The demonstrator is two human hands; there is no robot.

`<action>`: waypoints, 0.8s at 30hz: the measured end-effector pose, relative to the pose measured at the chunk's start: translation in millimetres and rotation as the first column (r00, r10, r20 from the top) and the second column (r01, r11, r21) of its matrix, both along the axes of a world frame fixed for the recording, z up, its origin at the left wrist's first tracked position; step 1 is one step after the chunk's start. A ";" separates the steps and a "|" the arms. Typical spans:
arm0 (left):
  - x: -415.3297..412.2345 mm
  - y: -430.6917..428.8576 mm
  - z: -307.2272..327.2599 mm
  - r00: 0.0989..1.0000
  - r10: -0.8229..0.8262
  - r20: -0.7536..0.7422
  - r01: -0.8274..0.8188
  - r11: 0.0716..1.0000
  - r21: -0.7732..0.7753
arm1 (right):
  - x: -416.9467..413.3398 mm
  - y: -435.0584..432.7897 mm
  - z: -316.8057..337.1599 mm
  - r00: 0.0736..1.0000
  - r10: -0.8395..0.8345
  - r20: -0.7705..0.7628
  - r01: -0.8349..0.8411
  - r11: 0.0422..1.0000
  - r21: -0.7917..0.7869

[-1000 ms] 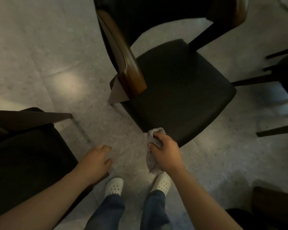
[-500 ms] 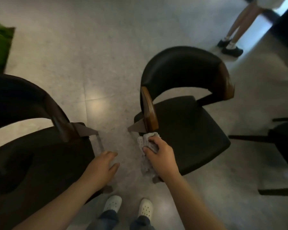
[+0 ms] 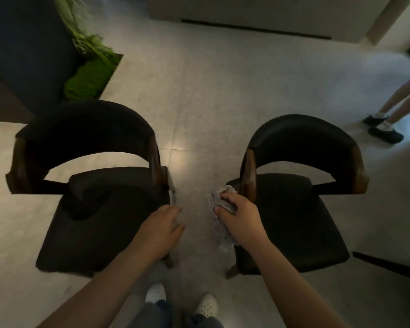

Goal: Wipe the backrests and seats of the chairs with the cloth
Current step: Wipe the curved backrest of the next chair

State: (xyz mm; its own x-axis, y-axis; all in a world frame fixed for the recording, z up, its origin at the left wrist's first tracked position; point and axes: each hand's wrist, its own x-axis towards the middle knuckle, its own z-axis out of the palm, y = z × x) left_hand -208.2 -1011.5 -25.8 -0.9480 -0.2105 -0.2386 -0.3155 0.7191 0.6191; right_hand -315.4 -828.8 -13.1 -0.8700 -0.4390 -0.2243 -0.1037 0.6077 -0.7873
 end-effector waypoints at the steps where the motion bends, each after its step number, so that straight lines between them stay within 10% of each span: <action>1: 6.6 -4.5 0.8 1.000 0.024 0.000 -0.024 1.000 0.005 | 2.7 -3.9 1.9 1.000 0.011 -0.001 -0.011 1.000 0.016; 24: 99.9 -131.4 -29.7 0.895 0.442 0.053 -0.444 0.895 0.042 | 6.2 -159.1 1.8 0.934 0.350 -0.068 -0.332 0.923 0.194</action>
